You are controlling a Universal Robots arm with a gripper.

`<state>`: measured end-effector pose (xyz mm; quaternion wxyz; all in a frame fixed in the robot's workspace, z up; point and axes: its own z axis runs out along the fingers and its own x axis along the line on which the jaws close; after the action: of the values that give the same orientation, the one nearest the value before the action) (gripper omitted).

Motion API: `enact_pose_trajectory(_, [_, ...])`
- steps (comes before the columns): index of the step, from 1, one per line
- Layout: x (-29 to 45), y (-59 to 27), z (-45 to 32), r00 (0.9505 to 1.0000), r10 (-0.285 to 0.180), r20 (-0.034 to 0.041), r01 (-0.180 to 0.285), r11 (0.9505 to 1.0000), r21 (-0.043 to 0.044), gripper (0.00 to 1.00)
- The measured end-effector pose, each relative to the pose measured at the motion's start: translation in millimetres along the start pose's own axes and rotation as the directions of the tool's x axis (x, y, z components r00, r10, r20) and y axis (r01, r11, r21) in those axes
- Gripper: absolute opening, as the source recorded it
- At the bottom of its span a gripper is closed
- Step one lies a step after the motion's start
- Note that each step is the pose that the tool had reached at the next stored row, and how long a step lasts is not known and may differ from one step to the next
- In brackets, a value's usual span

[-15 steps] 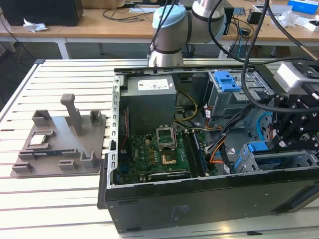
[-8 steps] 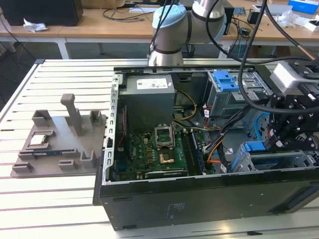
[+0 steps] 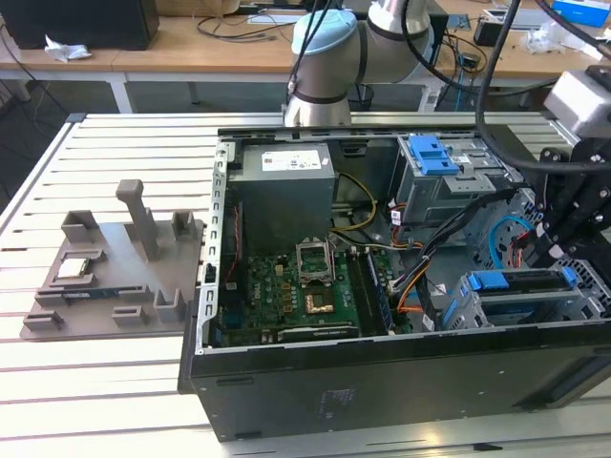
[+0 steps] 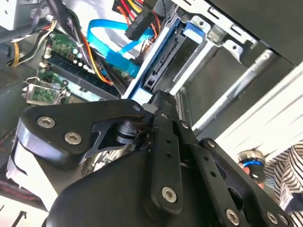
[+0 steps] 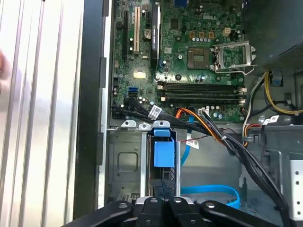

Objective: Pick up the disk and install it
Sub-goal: 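Insert the disk into the insertion slot, then insert the first disk wire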

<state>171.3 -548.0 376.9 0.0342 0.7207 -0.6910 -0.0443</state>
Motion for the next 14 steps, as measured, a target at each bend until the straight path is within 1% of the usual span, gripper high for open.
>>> enact_pose_trajectory(2, [-0.4,2.3,-20.4,1.0000,0.000,0.0008,0.000,1.0000,0.0000,0.11])
enact_pose_trajectory(3, [-0.5,3.3,-29.3,1.0000,0.000,0.0024,0.000,1.0000,0.0001,0.11])
enact_pose_trajectory(5, [-0.5,3.5,-31.2,1.0000,0.000,0.0040,0.000,1.0000,0.0001,0.11])
enact_pose_trajectory(14, [-0.5,3.5,-31.3,1.0000,-0.001,0.0045,0.001,1.0000,0.0002,0.11])
